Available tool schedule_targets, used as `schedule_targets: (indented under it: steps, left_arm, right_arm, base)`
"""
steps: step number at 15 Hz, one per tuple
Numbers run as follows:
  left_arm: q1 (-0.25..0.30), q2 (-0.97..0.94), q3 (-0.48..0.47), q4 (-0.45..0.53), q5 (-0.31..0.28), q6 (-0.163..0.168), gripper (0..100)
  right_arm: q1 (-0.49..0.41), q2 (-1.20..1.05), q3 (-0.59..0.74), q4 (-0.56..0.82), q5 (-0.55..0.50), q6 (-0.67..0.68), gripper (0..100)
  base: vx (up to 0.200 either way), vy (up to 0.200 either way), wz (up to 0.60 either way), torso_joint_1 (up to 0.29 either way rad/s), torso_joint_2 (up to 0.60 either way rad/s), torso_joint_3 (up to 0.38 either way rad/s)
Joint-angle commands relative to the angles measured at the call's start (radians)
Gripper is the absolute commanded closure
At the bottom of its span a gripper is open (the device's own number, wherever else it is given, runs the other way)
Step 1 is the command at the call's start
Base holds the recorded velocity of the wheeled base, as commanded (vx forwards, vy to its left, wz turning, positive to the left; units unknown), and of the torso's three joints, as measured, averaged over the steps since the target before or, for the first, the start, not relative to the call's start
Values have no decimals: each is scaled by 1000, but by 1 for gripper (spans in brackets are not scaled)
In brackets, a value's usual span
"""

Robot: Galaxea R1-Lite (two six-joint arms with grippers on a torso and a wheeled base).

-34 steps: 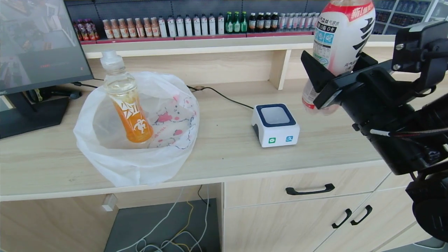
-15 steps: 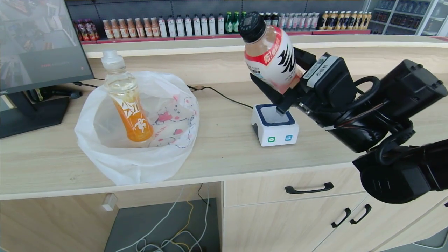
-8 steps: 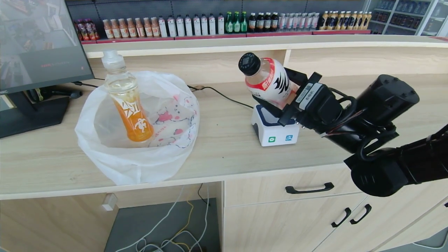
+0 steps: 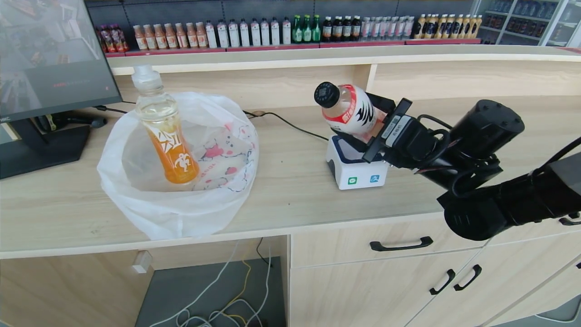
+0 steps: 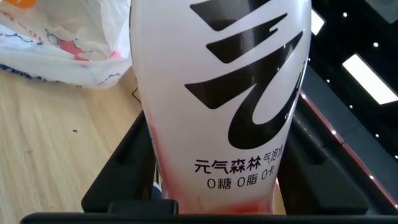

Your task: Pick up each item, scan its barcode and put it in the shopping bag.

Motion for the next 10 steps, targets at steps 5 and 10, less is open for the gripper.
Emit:
schedule_targets:
  steps: [5, 10]
  left_arm:
    - [0, 0, 0, 0, 0, 0, 0]
    - [0, 0, 0, 0, 0, 0, 0]
  right_arm:
    - [-26, 37, -43, 0, 36, -5, 100]
    - [-15, 39, -41, 2, 36, -6, 100]
  base:
    - [0, 0, 0, 0, 0, 0]
    - [0, 0, 0, 0, 0, 0]
